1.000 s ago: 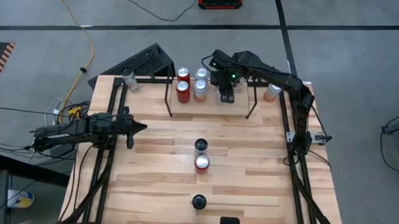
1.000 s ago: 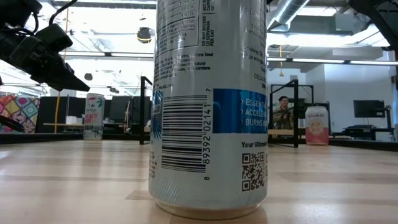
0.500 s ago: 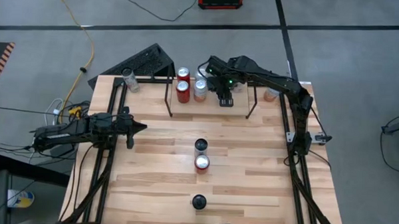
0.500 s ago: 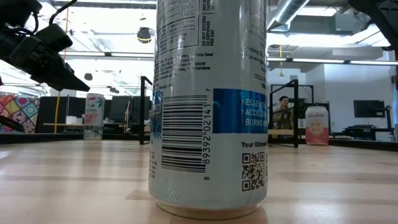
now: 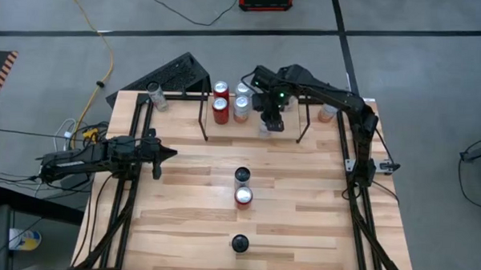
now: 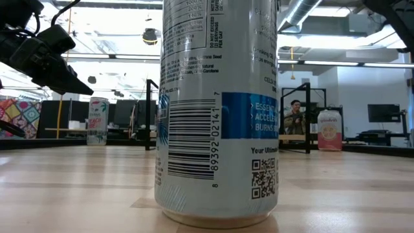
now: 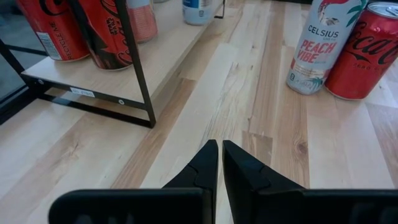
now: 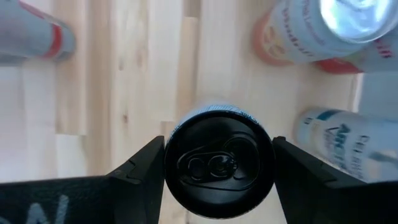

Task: Place canned beverage on shelf
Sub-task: Put the right white blue soda can on the shelf aligned with the other white blue soda can

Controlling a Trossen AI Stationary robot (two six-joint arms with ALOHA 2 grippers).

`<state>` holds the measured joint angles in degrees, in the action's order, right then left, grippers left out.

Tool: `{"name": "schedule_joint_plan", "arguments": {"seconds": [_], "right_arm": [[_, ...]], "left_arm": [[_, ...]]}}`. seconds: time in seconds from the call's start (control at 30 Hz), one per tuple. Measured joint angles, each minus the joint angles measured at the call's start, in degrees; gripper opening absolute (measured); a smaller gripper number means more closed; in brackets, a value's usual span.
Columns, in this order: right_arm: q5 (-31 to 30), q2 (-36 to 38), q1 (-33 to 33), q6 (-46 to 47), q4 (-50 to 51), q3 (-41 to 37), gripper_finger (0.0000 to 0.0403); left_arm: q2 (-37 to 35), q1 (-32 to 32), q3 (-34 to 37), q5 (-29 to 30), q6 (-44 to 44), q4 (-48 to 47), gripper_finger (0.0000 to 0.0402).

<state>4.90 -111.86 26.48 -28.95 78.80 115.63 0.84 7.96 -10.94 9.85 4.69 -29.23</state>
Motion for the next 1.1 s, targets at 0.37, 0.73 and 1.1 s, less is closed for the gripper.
{"name": "schedule_joint_plan", "arguments": {"seconds": [0.37, 0.73, 1.1], "right_arm": [[2.39, -0.06, 2.67, -0.46, -0.13, -0.02, 0.0237], [-0.34, -0.11, 1.32, 1.04, -1.56, -0.02, 0.0239], [-2.34, -0.11, 0.61, 2.78, -1.53, -0.02, 0.0265]], "left_arm": [[0.00, -0.01, -0.02, 0.00, 0.00, 0.02, 0.0011], [0.02, -0.02, -0.02, 0.01, 0.00, 0.02, 0.0011], [0.00, -0.02, 0.00, 0.00, 0.00, 0.00, 0.0011]]}}
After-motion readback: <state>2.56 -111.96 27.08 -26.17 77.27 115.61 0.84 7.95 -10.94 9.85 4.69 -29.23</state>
